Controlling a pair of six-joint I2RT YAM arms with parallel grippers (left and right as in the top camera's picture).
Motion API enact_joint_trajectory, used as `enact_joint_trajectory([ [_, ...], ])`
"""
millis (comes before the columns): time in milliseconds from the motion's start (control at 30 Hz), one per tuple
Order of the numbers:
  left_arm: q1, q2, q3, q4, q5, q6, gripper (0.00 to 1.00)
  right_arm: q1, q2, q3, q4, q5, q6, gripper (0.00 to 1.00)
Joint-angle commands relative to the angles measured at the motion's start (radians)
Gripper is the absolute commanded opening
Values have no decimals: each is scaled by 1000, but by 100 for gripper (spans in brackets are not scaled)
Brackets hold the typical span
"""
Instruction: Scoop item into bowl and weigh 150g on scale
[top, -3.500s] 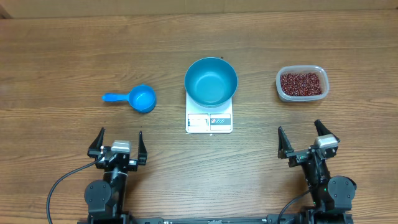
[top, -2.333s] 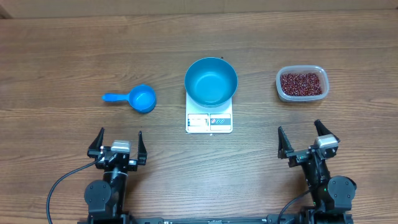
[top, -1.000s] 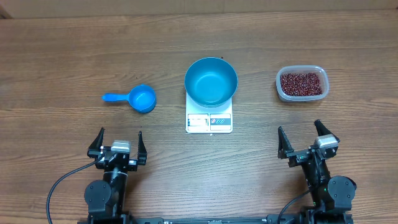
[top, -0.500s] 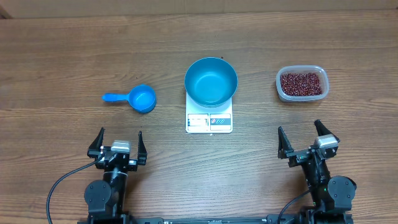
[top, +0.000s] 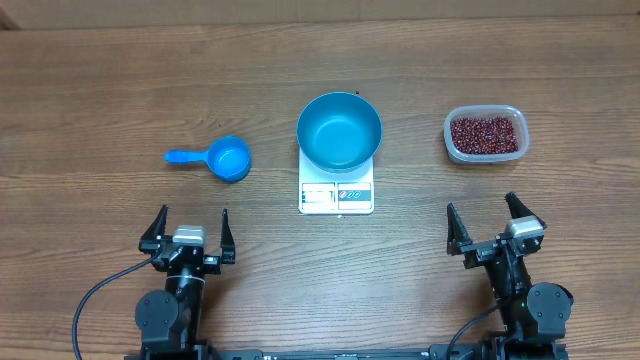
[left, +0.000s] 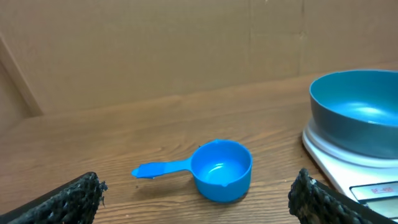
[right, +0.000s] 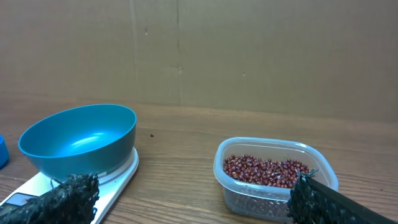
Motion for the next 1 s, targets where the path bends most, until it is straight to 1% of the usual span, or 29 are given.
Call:
enact_joint_trajectory([
  [0,5,-6,54,-18,15,-33,99,1,-9,-11,5,-1,9,100],
  [133,5,-6,82,-63,14,-45,99,1,-9,-11,6,-1,9,100],
  [267,5,-3,117,-103,15,-95,100,1,-9,-11,5,-1,9,100],
  [333,5,14,140,-110,20,-134,100,1,-9,-11,6,-1,9,100],
  [433,5,68,183,-112,61,-160,99,1,-9,-11,5,-1,9,100],
  [567,5,211,271,-117,97,-201,100,1,-9,-11,5,-1,9,100],
  [600,5,281,315,-123,114,-209,100,1,-9,-11,6,-1,9,100],
  [767,5,522,489,-172,196,-212,100,1,-9,-11,6,-1,9,100],
  [833,5,648,597,-239,221,-212,100,1,-9,-11,6,-1,9,100],
  [967,5,867,820,-432,226,-192,99,1,-9,-11,5,-1,9,100],
])
